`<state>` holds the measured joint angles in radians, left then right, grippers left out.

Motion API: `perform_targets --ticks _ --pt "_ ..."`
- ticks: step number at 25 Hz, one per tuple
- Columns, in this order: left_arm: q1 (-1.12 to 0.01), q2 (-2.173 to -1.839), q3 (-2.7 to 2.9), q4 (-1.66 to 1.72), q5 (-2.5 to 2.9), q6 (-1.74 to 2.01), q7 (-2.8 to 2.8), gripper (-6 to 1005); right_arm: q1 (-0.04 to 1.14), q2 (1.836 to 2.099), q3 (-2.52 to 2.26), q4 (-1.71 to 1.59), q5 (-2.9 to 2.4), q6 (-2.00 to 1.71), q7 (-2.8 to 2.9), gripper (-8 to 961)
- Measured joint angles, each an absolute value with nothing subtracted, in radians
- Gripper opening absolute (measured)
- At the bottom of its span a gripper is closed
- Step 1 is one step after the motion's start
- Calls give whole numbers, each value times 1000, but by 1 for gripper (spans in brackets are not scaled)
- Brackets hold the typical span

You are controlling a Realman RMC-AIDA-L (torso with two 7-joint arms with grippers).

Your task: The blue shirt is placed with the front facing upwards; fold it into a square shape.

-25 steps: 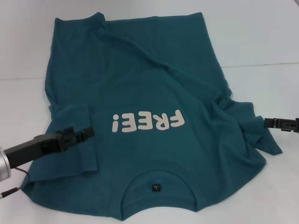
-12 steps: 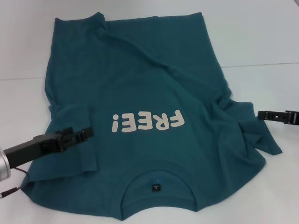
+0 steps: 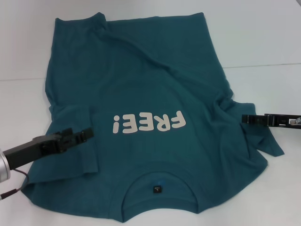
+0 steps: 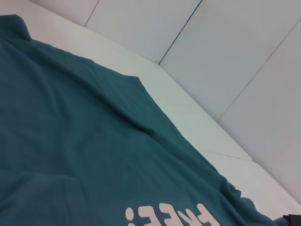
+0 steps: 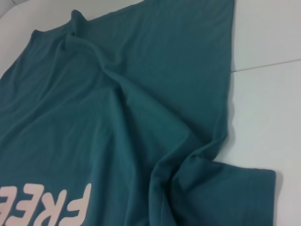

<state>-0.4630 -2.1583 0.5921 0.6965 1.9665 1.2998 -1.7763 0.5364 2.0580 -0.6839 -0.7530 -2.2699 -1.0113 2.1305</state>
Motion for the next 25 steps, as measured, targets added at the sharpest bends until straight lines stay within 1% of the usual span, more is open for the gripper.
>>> perform_targets --ticks 17,20,25 --pt "-459 -2158 592 696 1967 1287 -1776 913 547 2058 -678 -703 -2262 -968 2125 908" --pt "-458 -2158 591 696 1967 1287 -1776 913 547 2057 -671 -699 -2248 -964 2125 793" --pt "-458 -2158 590 696 1967 1287 -1776 913 549 2047 -671 -682 -2238 -969 2126 611"
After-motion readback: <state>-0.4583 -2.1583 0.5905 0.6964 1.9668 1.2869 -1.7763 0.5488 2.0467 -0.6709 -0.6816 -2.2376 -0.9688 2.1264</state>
